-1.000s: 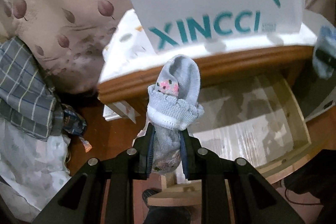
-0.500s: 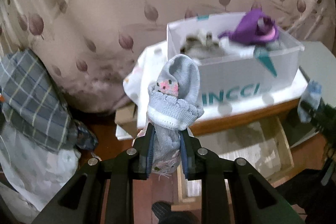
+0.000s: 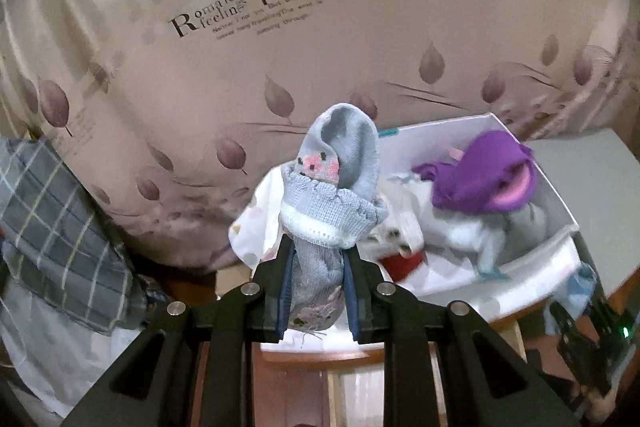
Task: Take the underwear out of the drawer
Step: 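Lower the white floral sock into the shoe box and open the left gripper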
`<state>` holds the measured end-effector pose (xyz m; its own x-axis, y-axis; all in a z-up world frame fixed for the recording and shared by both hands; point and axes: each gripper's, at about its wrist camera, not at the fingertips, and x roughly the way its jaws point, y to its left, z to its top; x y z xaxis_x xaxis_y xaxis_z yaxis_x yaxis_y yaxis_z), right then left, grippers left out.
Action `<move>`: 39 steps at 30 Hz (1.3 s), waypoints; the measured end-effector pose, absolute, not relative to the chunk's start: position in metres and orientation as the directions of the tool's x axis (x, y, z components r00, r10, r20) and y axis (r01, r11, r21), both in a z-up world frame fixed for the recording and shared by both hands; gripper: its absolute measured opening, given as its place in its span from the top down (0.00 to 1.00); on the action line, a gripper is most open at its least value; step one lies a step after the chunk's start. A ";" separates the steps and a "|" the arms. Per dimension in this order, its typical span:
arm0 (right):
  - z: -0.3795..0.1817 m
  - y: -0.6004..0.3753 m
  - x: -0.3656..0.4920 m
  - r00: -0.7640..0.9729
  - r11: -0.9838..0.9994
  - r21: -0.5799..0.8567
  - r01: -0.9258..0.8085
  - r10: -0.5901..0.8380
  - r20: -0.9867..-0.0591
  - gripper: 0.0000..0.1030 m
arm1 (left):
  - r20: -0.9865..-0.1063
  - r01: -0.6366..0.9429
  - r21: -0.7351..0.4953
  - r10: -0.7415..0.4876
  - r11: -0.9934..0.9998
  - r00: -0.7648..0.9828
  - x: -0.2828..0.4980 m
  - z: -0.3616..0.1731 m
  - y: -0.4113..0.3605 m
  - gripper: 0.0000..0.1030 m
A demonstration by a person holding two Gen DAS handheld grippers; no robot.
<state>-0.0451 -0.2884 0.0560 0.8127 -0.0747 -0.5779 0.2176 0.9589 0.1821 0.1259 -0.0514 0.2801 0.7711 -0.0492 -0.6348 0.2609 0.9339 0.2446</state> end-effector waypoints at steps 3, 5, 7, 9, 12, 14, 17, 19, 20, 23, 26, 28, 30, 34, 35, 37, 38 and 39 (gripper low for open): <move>0.056 -0.290 -0.045 0.812 0.958 0.189 0.217 -0.069 -0.580 0.63 | -0.653 0.247 0.213 -0.050 0.945 0.756 0.149 0.282 -0.056 0.81; 0.056 -0.291 -0.044 0.811 0.958 0.190 0.217 -0.068 -0.581 0.63 | -0.671 0.265 0.195 -0.069 0.944 0.738 0.163 0.281 -0.060 0.81; 0.057 -0.291 -0.044 0.811 0.956 0.195 0.218 -0.066 -0.582 0.63 | -0.680 0.268 0.206 -0.059 0.941 0.731 0.173 0.277 -0.068 0.81; 0.057 -0.292 -0.043 0.809 0.956 0.197 0.216 -0.063 -0.584 0.63 | -0.691 0.295 0.198 -0.080 0.935 0.718 0.181 0.272 -0.074 0.80; 0.057 -0.292 -0.044 0.809 0.956 0.199 0.215 -0.060 -0.585 0.63 | -0.723 0.296 0.161 -0.092 0.941 0.684 0.200 0.260 -0.081 0.80; 0.057 -0.292 -0.044 0.809 0.956 0.202 0.215 -0.058 -0.585 0.63 | -0.747 0.292 0.144 -0.090 0.946 0.659 0.212 0.249 -0.084 0.80; 0.057 -0.292 -0.042 0.807 0.956 0.201 0.215 -0.058 -0.587 0.62 | -0.778 0.295 0.152 -0.070 0.943 0.625 0.227 0.229 -0.091 0.80; 0.057 -0.291 -0.042 0.807 0.956 0.200 0.215 -0.058 -0.587 0.62 | -0.781 0.285 0.163 -0.053 0.945 0.622 0.234 0.218 -0.093 0.78; 0.057 -0.291 -0.042 0.807 0.956 0.200 0.214 -0.058 -0.587 0.62 | -0.782 0.280 0.163 -0.049 0.946 0.621 0.237 0.215 -0.093 0.77; 0.056 -0.291 -0.042 0.805 0.955 0.206 0.215 -0.053 -0.591 0.62 | -0.793 0.261 0.153 -0.039 0.953 0.608 0.245 0.200 -0.090 0.74; 0.055 -0.289 -0.042 0.803 0.956 0.200 0.216 -0.057 -0.593 0.62 | -0.783 0.250 0.171 -0.023 0.953 0.622 0.249 0.194 -0.089 0.72; 0.055 -0.289 -0.042 0.803 0.956 0.201 0.216 -0.057 -0.593 0.62 | -0.774 0.247 0.176 -0.021 0.953 0.633 0.248 0.193 -0.089 0.70; 0.054 -0.289 -0.041 0.801 0.955 0.203 0.216 -0.054 -0.596 0.62 | -0.765 0.239 0.184 -0.014 0.953 0.644 0.247 0.194 -0.088 0.60; 0.053 -0.290 -0.041 0.801 0.955 0.203 0.217 -0.055 -0.597 0.62 | -0.744 0.236 0.201 -0.009 0.951 0.669 0.242 0.199 -0.087 0.41; 0.053 -0.291 -0.041 0.801 0.954 0.205 0.218 -0.054 -0.596 0.62 | -0.743 0.239 0.196 -0.015 0.951 0.669 0.240 0.200 -0.086 0.39; 0.053 -0.291 -0.041 0.800 0.955 0.202 0.218 -0.057 -0.597 0.62 | -0.741 0.243 0.199 -0.017 0.949 0.672 0.235 0.203 -0.087 0.37; 0.054 -0.291 -0.040 0.800 0.954 0.204 0.220 -0.056 -0.597 0.62 | -0.736 0.246 0.210 -0.012 0.946 0.677 0.232 0.205 -0.088 0.37; 0.053 -0.292 -0.040 0.800 0.954 0.205 0.219 -0.056 -0.598 0.62 | -0.731 0.246 0.220 -0.008 0.944 0.682 0.229 0.207 -0.089 0.36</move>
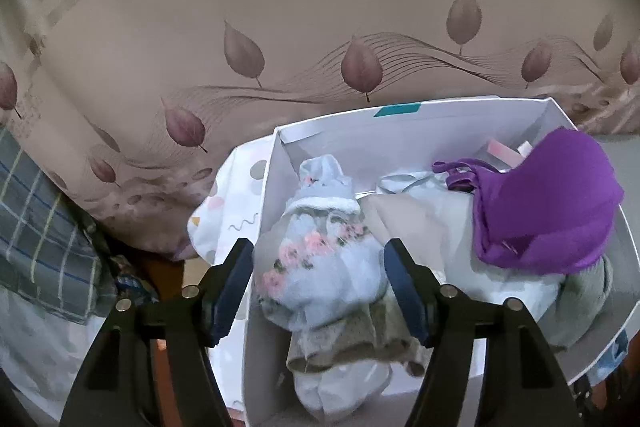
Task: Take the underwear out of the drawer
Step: 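Lower the white floral sock into the shoe box and open the left gripper, then carry the light blue sock into the shoe box and open the right gripper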
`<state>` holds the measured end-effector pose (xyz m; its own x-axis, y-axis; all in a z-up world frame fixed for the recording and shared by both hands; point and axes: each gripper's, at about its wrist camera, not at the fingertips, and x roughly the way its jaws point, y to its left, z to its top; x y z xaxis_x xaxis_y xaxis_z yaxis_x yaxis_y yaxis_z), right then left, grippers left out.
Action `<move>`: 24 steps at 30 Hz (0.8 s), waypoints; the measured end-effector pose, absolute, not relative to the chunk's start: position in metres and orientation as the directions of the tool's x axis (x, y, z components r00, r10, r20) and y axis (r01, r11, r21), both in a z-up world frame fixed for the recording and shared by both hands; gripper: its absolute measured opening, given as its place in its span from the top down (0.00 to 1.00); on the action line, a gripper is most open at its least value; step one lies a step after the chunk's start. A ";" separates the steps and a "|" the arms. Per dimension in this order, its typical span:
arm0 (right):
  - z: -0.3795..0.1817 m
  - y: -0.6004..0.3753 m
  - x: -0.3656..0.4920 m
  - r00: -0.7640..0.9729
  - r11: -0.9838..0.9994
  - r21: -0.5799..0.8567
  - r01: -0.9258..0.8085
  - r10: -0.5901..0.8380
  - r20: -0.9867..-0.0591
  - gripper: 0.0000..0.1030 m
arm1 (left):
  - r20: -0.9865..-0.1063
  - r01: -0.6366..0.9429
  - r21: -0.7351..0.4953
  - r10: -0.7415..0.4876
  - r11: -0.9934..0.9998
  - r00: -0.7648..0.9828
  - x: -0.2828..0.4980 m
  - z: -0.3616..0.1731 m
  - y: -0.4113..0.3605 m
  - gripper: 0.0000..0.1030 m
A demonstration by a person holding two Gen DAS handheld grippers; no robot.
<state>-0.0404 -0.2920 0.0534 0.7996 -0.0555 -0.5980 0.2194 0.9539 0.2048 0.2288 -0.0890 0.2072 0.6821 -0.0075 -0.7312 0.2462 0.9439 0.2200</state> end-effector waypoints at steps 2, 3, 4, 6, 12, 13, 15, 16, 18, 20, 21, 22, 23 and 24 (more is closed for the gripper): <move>0.053 -0.292 -0.040 0.799 0.954 0.205 0.220 -0.056 -0.599 0.62 | -0.723 0.259 0.221 -0.021 0.940 0.691 0.219 0.213 -0.090 0.34; 0.053 -0.292 -0.040 0.799 0.953 0.205 0.221 -0.056 -0.598 0.62 | -0.717 0.265 0.220 -0.028 0.939 0.696 0.213 0.217 -0.090 0.34; 0.054 -0.291 -0.040 0.799 0.954 0.203 0.219 -0.056 -0.599 0.62 | -0.710 0.268 0.223 -0.032 0.937 0.704 0.207 0.220 -0.090 0.33; 0.053 -0.292 -0.041 0.800 0.953 0.206 0.220 -0.055 -0.598 0.62 | -0.694 0.274 0.227 -0.042 0.935 0.719 0.195 0.227 -0.089 0.33; 0.054 -0.290 -0.041 0.799 0.956 0.194 0.222 -0.064 -0.598 0.62 | -0.614 0.226 0.238 -0.033 0.945 0.788 0.135 0.240 -0.068 0.28; 0.054 -0.289 -0.041 0.798 0.956 0.191 0.222 -0.066 -0.599 0.62 | -0.604 0.214 0.237 -0.029 0.948 0.796 0.124 0.239 -0.062 0.28; 0.054 -0.288 -0.041 0.798 0.958 0.179 0.223 -0.074 -0.599 0.62 | -0.590 0.182 0.236 -0.008 0.954 0.808 0.103 0.233 -0.051 0.26; 0.054 -0.286 -0.040 0.797 0.959 0.174 0.223 -0.077 -0.599 0.62 | -0.585 0.168 0.226 -0.004 0.959 0.811 0.092 0.228 -0.044 0.26; 0.054 -0.284 -0.041 0.795 0.962 0.155 0.223 -0.088 -0.600 0.62 | -0.586 0.159 0.206 -0.008 0.966 0.810 0.074 0.213 -0.032 0.23; 0.055 -0.281 -0.041 0.792 0.964 0.143 0.223 -0.094 -0.603 0.62 | -0.583 0.139 0.211 0.011 0.968 0.812 0.059 0.197 -0.023 0.23; 0.055 -0.279 -0.041 0.791 0.966 0.134 0.221 -0.097 -0.603 0.62 | -0.580 0.126 0.208 0.019 0.970 0.814 0.052 0.189 -0.018 0.22; 0.055 -0.278 -0.041 0.790 0.968 0.125 0.219 -0.101 -0.604 0.62 | -0.587 0.111 0.196 0.026 0.974 0.809 0.045 0.177 -0.011 0.22; 0.054 -0.276 -0.041 0.789 0.970 0.113 0.217 -0.106 -0.605 0.62 | -0.597 0.105 0.178 0.023 0.978 0.802 0.042 0.169 -0.006 0.20; 0.053 -0.273 -0.042 0.789 0.972 0.093 0.214 -0.116 -0.604 0.62 | -0.621 0.097 0.142 0.012 0.985 0.784 0.040 0.158 0.002 0.19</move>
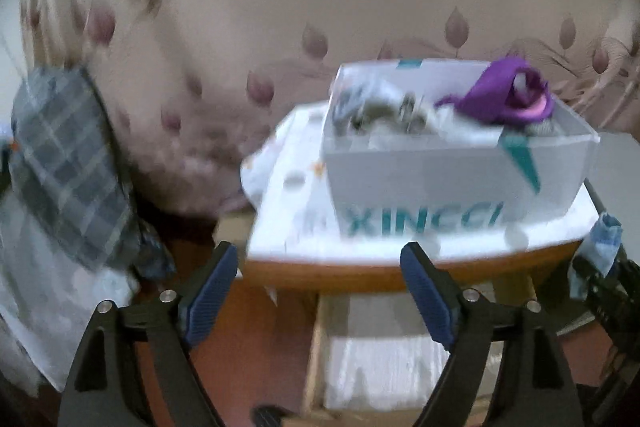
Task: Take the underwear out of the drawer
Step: 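Carry the light blue sock into the shoe box and open the right gripper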
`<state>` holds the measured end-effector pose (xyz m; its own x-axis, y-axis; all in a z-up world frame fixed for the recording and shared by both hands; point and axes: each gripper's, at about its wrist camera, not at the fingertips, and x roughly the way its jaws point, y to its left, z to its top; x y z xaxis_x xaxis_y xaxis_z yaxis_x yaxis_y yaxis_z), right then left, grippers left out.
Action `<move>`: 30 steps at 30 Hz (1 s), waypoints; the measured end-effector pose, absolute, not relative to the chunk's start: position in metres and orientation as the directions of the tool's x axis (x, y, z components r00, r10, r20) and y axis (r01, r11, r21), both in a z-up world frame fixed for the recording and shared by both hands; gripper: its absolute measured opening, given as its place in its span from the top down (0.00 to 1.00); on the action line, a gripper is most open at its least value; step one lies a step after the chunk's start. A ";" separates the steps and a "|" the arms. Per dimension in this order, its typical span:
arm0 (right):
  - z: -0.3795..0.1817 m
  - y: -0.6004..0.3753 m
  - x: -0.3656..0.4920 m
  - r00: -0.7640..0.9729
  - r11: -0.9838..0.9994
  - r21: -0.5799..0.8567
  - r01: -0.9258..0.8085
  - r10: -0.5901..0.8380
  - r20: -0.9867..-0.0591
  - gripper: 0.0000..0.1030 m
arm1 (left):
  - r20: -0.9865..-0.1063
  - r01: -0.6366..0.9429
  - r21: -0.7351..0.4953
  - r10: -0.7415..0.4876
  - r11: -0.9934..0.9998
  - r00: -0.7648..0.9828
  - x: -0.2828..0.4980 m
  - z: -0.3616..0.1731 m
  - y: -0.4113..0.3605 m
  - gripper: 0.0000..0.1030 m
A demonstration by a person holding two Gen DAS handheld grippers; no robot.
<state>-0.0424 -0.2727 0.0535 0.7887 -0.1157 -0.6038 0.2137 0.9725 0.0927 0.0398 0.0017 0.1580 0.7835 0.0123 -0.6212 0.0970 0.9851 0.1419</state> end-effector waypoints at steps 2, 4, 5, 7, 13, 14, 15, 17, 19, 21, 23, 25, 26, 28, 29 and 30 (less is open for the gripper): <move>0.054 -0.268 -0.047 0.795 0.976 0.078 0.206 -0.120 -0.594 0.62 | -0.659 0.091 0.098 -0.004 0.991 0.752 0.039 0.139 0.013 0.19; 0.058 -0.263 -0.052 0.802 0.979 0.047 0.197 -0.133 -0.582 0.62 | -0.679 0.065 0.073 0.002 0.995 0.734 0.038 0.120 0.025 0.19; 0.062 -0.261 -0.055 0.805 0.981 0.042 0.188 -0.130 -0.578 0.62 | -0.679 0.054 0.076 0.012 0.996 0.734 0.035 0.112 0.027 0.19; 0.066 -0.259 -0.062 0.803 0.982 0.059 0.178 -0.111 -0.585 0.62 | -0.674 0.017 0.106 0.059 0.994 0.737 0.035 0.099 0.033 0.19; 0.107 -0.257 -0.069 0.797 0.987 0.032 0.154 -0.105 -0.594 0.62 | -0.641 -0.059 0.164 0.152 0.985 0.753 0.033 0.075 0.045 0.18; 0.120 -0.256 -0.068 0.807 0.988 0.029 0.149 -0.104 -0.582 0.62 | -0.651 -0.070 0.156 0.156 0.985 0.743 0.034 0.070 0.050 0.18; 0.135 -0.254 -0.066 0.816 0.990 0.018 0.140 -0.105 -0.568 0.62 | -0.662 -0.077 0.148 0.156 0.986 0.733 0.035 0.067 0.054 0.18; 0.159 -0.247 -0.062 0.831 0.993 0.004 0.114 -0.093 -0.548 0.62 | -0.665 -0.098 0.144 0.169 0.985 0.728 0.039 0.064 0.063 0.18; 0.186 -0.237 -0.052 0.846 0.997 -0.008 0.080 -0.072 -0.528 0.62 | -0.661 -0.132 0.145 0.195 0.981 0.725 0.041 0.062 0.073 0.18; 0.206 -0.226 -0.040 0.848 0.999 -0.018 0.039 -0.043 -0.529 0.62 | -0.665 -0.151 0.131 0.200 0.980 0.719 0.042 0.062 0.082 0.18; 0.224 -0.213 -0.023 0.844 1.000 -0.018 0.001 -0.010 -0.536 0.62 | -0.659 -0.167 0.128 0.210 0.978 0.722 0.040 0.065 0.088 0.18; 0.234 -0.202 -0.007 0.843 1.000 -0.019 -0.021 0.007 -0.539 0.62 | -0.654 -0.175 0.129 0.217 0.976 0.725 0.040 0.067 0.091 0.17; 0.238 -0.197 0.002 0.839 0.999 -0.020 -0.031 0.015 -0.544 0.62 | -0.649 -0.184 0.135 0.227 0.974 0.726 0.039 0.068 0.094 0.17; 0.243 -0.184 0.020 0.826 0.998 -0.016 -0.057 0.038 -0.563 0.62 | -0.641 -0.202 0.139 0.244 0.969 0.728 0.039 0.070 0.097 0.17; 0.244 -0.177 0.030 0.816 0.998 -0.016 -0.068 0.046 -0.576 0.62 | -0.642 -0.203 0.135 0.242 0.970 0.728 0.039 0.071 0.100 0.17; 0.245 -0.172 0.037 0.808 0.997 -0.019 -0.074 0.049 -0.587 0.62 | -0.644 -0.205 0.128 0.239 0.970 0.726 0.040 0.071 0.102 0.17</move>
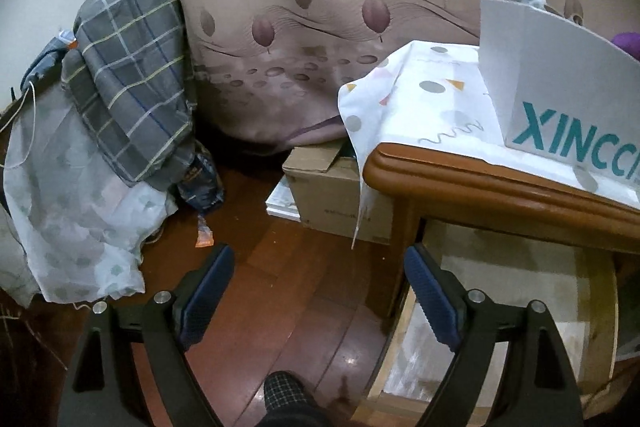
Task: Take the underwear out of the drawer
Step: 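Carry the light blue sock into the shoe box and open the right gripper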
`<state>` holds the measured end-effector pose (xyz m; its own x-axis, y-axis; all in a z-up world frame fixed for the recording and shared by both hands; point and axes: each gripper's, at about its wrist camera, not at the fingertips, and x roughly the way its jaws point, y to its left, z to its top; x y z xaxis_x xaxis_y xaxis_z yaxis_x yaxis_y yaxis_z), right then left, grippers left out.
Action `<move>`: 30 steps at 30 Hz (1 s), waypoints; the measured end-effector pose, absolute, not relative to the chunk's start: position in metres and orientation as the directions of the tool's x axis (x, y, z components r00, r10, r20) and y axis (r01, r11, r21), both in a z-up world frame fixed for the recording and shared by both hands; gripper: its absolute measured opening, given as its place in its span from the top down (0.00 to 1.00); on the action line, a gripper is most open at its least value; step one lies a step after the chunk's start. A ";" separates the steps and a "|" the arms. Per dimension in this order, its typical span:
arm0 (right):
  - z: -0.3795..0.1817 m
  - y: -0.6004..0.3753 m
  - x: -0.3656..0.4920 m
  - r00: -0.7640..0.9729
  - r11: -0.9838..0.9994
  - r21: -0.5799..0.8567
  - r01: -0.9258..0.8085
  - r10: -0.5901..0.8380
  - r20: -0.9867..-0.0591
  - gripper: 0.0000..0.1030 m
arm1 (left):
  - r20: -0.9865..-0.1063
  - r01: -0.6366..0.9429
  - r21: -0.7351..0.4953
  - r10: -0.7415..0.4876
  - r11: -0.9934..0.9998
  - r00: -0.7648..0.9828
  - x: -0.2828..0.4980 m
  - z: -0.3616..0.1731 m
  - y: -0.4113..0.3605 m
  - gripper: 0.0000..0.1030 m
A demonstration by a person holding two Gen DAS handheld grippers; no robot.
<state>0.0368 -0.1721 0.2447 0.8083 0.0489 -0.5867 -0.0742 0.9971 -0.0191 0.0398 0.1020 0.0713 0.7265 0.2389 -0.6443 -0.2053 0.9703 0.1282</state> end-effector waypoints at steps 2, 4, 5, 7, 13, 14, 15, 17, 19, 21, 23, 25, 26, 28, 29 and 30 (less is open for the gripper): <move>0.242 -0.162 0.056 0.783 0.997 -0.023 -0.079 0.048 -0.620 0.62 | -0.644 -0.212 0.115 0.235 0.970 0.728 0.040 0.073 0.106 0.17; 0.239 -0.155 0.069 0.768 0.996 -0.033 -0.082 0.042 -0.639 0.62 | -0.642 -0.220 0.120 0.244 0.968 0.727 0.040 0.074 0.108 0.17; 0.237 -0.150 0.075 0.765 0.996 -0.046 -0.082 0.033 -0.643 0.62 | -0.642 -0.221 0.119 0.245 0.968 0.727 0.040 0.074 0.109 0.16; 0.233 -0.142 0.087 0.753 0.993 -0.078 -0.085 0.013 -0.658 0.62 | -0.644 -0.232 0.107 0.245 0.967 0.725 0.040 0.075 0.113 0.17; 0.217 -0.131 0.121 0.701 0.993 -0.093 -0.070 -0.018 -0.713 0.62 | -0.652 -0.231 0.101 0.240 0.968 0.719 0.040 0.074 0.116 0.16; 0.213 -0.131 0.127 0.691 0.994 -0.096 -0.059 -0.028 -0.722 0.62 | -0.652 -0.229 0.101 0.238 0.968 0.720 0.040 0.074 0.116 0.16; 0.210 -0.131 0.132 0.684 0.994 -0.101 -0.050 -0.039 -0.729 0.62 | -0.651 -0.228 0.102 0.238 0.968 0.721 0.039 0.074 0.116 0.16; 0.202 -0.133 0.143 0.662 0.994 -0.101 -0.027 -0.058 -0.747 0.62 | -0.650 -0.228 0.100 0.238 0.968 0.722 0.040 0.074 0.116 0.16; 0.195 -0.134 0.150 0.649 0.994 -0.104 -0.014 -0.070 -0.757 0.62 | -0.654 -0.227 0.095 0.233 0.969 0.720 0.040 0.074 0.116 0.16; 0.189 -0.138 0.156 0.638 0.996 -0.091 0.011 -0.077 -0.766 0.62 | -0.656 -0.222 0.089 0.225 0.971 0.721 0.041 0.074 0.115 0.16; 0.181 -0.140 0.160 0.623 0.997 -0.073 0.025 -0.073 -0.779 0.62 | -0.658 -0.219 0.088 0.222 0.972 0.720 0.042 0.074 0.114 0.16; 0.175 -0.141 0.163 0.615 0.997 -0.073 0.039 -0.081 -0.784 0.61 | -0.659 -0.214 0.090 0.219 0.973 0.719 0.043 0.073 0.112 0.16; 0.173 -0.142 0.164 0.612 0.997 -0.066 0.044 -0.079 -0.787 0.59 | -0.660 -0.213 0.090 0.218 0.973 0.719 0.042 0.073 0.112 0.16; 0.170 -0.142 0.164 0.609 0.997 -0.058 0.052 -0.078 -0.789 0.57 | -0.662 -0.204 0.086 0.209 0.975 0.720 0.042 0.073 0.110 0.16; 0.169 -0.142 0.164 0.604 0.997 -0.057 0.052 -0.077 -0.793 0.56 | -0.662 -0.202 0.085 0.207 0.976 0.720 0.041 0.073 0.110 0.16; 0.167 -0.142 0.164 0.601 0.997 -0.057 0.054 -0.078 -0.795 0.53 | -0.663 -0.196 0.086 0.202 0.977 0.721 0.041 0.073 0.109 0.16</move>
<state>0.1642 -0.1420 0.1670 0.6015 -0.0778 -0.7951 0.0539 0.9969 -0.0568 0.0413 0.1085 0.0728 0.7207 0.2023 -0.6631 -0.1955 0.9770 0.0855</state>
